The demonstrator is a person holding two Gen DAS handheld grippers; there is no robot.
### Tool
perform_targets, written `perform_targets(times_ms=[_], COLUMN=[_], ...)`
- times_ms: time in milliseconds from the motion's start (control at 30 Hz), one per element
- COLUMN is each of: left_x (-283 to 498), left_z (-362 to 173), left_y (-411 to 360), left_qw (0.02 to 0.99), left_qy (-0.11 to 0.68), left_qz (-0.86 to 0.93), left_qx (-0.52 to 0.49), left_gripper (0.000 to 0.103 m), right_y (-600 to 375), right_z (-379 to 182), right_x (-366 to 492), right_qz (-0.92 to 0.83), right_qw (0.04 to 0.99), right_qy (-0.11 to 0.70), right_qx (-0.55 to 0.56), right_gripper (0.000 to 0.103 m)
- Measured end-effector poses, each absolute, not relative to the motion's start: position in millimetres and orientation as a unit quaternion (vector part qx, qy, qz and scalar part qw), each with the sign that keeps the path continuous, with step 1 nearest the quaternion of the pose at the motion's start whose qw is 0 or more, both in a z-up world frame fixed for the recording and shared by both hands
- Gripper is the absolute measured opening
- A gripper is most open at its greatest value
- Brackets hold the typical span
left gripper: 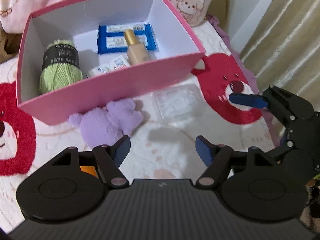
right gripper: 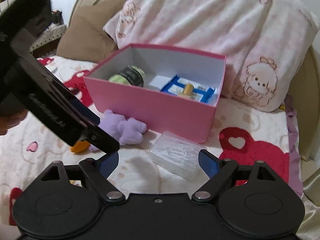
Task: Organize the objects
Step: 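Move the left gripper down to the clear cotton-swab box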
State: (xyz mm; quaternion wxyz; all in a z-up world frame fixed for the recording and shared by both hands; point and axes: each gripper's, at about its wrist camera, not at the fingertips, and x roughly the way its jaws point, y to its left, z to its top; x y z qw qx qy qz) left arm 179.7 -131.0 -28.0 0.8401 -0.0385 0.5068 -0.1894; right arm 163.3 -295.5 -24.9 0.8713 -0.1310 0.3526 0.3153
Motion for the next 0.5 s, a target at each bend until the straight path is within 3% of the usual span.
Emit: perform_targets(times_ms=[500], left_x=[217.4], left_z=[-67.7], left_y=[-148.0], left_qw=[0.864], left_qy=[0.451], left_qz=[-0.205], left_qx=[-0.088], left_gripper=[0.07], right_y=[-296.8], right_z=[-85.5], right_x=[190.1], right_qz=[0.239], right_qw=[0.892], right_qy=[0.375], right_qx=[-0.082], right_gripper=[0.09])
